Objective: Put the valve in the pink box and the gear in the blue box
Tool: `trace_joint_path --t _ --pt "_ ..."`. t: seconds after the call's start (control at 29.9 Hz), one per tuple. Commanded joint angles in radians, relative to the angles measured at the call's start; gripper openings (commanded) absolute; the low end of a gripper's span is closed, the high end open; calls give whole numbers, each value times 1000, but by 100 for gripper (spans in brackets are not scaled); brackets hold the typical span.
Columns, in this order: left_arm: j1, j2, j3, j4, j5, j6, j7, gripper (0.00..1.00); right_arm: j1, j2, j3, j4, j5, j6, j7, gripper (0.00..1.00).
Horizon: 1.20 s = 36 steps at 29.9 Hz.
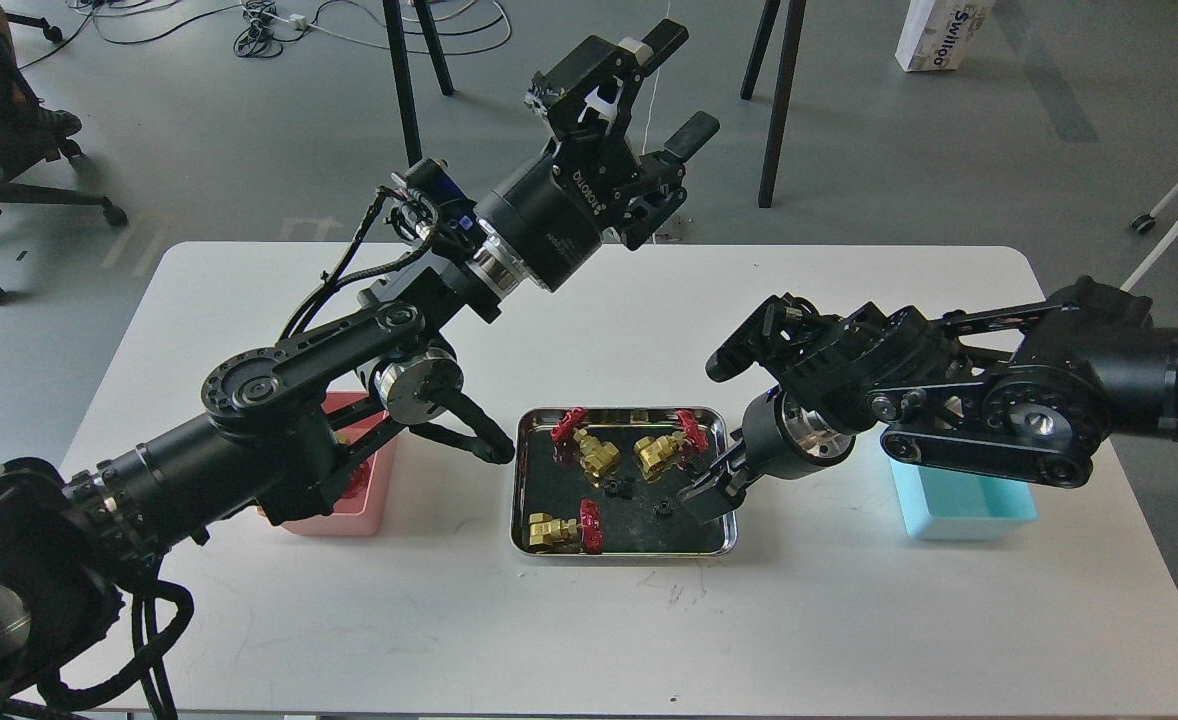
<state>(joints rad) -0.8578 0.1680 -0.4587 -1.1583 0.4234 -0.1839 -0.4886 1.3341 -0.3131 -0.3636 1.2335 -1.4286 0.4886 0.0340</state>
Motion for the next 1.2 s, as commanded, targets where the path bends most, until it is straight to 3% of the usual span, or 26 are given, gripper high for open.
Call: trace_joint_path --t 0.0,0.33,0.87,1.17 --pt "11 -1 0 -1 0 0 0 82 -18 61 -3 -46 -6 0 0 84" --pt "37 -1 0 0 0 0 0 83 -79 144 -5 -144 -6 0 -6 67" --pt "65 -2 0 0 0 -3 0 84 -118 235 5 -247 -3 0 -6 66" --pt "66 -2 0 0 0 -5 0 85 -131 269 5 -287 -3 0 -5 59"
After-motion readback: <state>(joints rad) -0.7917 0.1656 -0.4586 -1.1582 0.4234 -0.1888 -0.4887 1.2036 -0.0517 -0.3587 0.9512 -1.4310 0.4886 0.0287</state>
